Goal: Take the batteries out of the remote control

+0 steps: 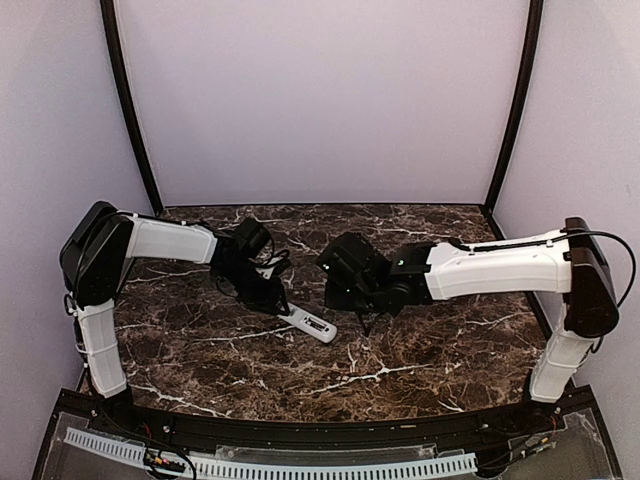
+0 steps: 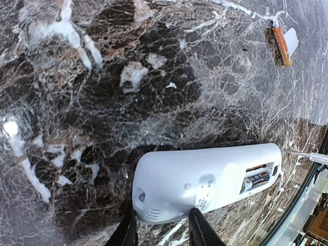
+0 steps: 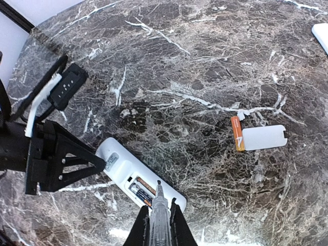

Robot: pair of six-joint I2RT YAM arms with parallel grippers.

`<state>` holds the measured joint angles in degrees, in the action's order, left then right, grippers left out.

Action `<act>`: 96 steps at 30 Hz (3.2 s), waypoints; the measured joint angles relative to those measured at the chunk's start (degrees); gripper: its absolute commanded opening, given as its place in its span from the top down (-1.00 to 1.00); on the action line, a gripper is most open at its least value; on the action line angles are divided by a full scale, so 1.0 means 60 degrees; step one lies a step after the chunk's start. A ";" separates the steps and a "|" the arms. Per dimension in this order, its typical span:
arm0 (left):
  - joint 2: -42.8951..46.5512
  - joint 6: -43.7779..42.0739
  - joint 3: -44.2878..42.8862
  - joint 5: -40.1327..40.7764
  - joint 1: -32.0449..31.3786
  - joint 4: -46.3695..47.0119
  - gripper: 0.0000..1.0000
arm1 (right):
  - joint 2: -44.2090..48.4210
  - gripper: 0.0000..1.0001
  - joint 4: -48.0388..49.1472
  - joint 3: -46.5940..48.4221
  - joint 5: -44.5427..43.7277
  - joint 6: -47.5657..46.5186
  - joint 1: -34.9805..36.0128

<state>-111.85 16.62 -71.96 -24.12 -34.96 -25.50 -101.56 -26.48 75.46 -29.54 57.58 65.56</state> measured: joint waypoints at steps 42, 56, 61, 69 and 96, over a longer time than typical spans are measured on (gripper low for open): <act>-0.0240 -0.0087 0.0000 -0.0612 -0.0375 0.0346 0.30 | 0.0397 1.00 0.1978 -0.1432 0.6349 -0.0991 -0.2718; -0.0244 -0.0084 0.0000 -0.0627 -0.0375 0.0350 0.31 | 0.0000 1.00 0.2215 -0.1392 0.6706 -0.0608 -0.2718; -0.0248 -0.0084 0.0000 -0.0637 -0.0375 0.0357 0.32 | -0.0124 1.00 0.2415 -0.1377 0.6830 -0.0233 -0.2801; -0.0266 -0.0084 0.0000 -0.0707 -0.0397 0.0368 0.33 | -0.0277 1.00 0.2601 -0.1377 0.7038 0.0211 -0.2925; -0.0339 -0.0066 0.0007 -0.1093 -0.0539 0.0288 0.38 | -0.0790 1.00 0.4499 -0.2011 0.8189 0.1326 -0.3340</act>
<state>-113.89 16.23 -71.92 -30.68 -38.20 -23.77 -106.30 0.51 63.40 19.59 65.54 45.52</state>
